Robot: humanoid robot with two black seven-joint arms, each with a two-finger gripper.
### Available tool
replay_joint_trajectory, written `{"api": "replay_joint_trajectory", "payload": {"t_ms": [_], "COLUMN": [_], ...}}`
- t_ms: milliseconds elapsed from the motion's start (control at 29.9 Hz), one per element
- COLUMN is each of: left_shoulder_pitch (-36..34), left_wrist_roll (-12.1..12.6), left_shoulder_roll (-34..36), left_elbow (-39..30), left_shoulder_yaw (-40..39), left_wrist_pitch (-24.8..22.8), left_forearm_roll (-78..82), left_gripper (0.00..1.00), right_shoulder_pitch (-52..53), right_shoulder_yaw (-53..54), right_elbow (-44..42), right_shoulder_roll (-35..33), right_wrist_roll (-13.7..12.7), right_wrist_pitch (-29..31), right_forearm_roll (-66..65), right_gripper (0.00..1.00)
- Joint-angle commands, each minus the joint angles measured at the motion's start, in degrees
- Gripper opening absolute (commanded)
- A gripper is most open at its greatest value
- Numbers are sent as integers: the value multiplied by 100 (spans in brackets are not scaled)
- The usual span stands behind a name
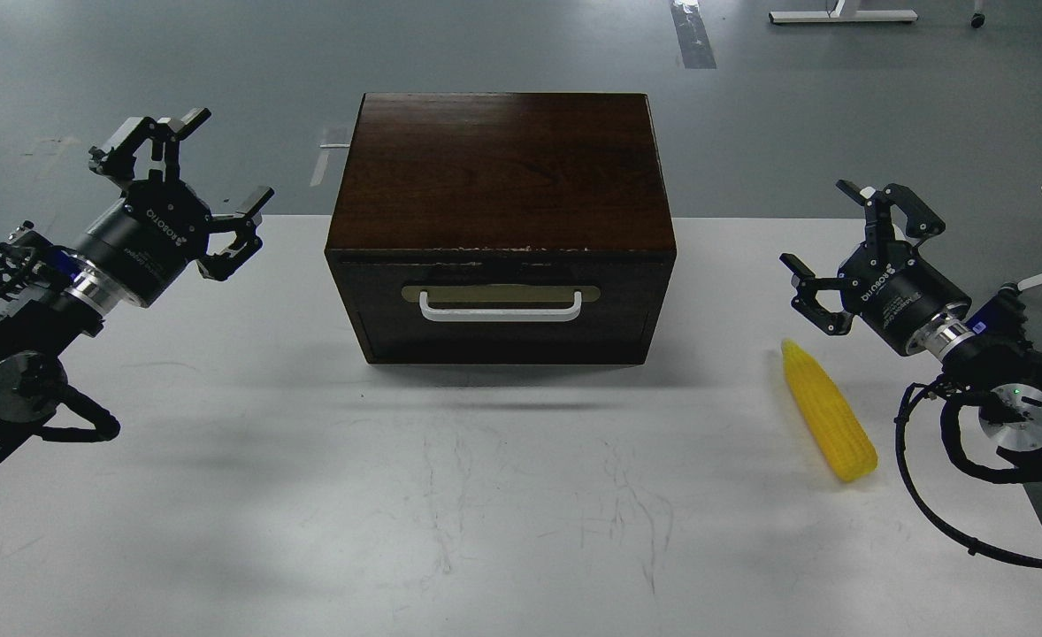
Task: Put corn in drawer with both arms
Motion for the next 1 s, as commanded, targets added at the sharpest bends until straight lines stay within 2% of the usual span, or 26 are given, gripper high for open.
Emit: {"api": "replay_joint_trajectory", "payload": {"t_ms": [0, 701, 968], "left_shoulder_pitch": [-7, -104, -1025], "left_wrist_roll": [0, 0, 0], "left_shoulder_roll": [0, 192, 1071], "left_elbow": [-7, 186, -86], "left_shoulder_yaw": [-1, 61, -9], "left_wrist_pitch": [0, 0, 0], "left_forearm_roll": [50, 182, 929], "left_gripper": [98, 98, 98], "right_shoulder_pitch": [-52, -35, 44], "right_shoulder_yaw": [66, 57, 110], "right_elbow": [0, -9, -79], "right_shoulder_roll": [-2, -20, -20], "right_wrist_roll": [0, 0, 0], "right_wrist_pitch": [2, 81, 72], "right_forearm_roll": [-7, -86, -95], "right_gripper": [100, 100, 100]}}
